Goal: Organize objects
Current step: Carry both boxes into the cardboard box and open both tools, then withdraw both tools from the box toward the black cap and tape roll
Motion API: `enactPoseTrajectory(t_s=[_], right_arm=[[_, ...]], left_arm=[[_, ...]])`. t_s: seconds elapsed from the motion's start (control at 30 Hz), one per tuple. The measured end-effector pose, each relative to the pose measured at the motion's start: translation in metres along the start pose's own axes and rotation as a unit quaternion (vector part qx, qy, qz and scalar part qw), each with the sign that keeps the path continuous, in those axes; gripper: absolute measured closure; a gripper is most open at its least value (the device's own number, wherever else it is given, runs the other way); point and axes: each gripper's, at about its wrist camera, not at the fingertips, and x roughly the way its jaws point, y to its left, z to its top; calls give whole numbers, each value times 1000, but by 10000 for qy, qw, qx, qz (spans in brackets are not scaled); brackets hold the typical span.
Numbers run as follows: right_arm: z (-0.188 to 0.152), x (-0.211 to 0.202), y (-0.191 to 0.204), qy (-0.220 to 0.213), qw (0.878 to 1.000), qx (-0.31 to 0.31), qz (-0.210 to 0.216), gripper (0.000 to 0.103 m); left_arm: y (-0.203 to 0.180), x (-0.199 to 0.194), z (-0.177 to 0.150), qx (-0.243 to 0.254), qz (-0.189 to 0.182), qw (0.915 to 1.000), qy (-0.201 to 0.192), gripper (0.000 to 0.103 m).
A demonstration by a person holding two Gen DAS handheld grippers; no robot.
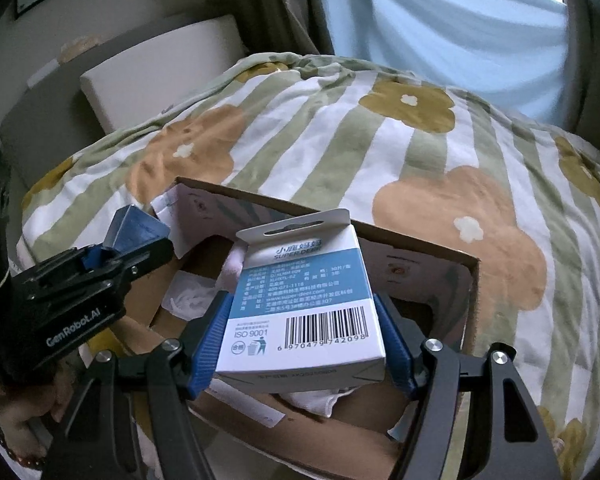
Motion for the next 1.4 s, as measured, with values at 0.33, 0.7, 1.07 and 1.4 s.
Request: enactPoseTrajectory(t_s=[0.33,0.7,1.07,1.4], right_arm=[[-1,0,-16,35,9999,114,-100,14],[-11,-17,-32,-18,9996,144,-260,9],[-14,-42,-33,-204,9994,73,-265,9],[-23,-82,-51,-409,9980,198,-433,9]], left_arm=[[-15,-3,2,318,319,9990,-59,0],[-24,-7,0,313,322,9990,75,0],[-35,-31,-2,240,216,9995,-6,0],[-60,-61,0,255,64,9996,-141,0]])
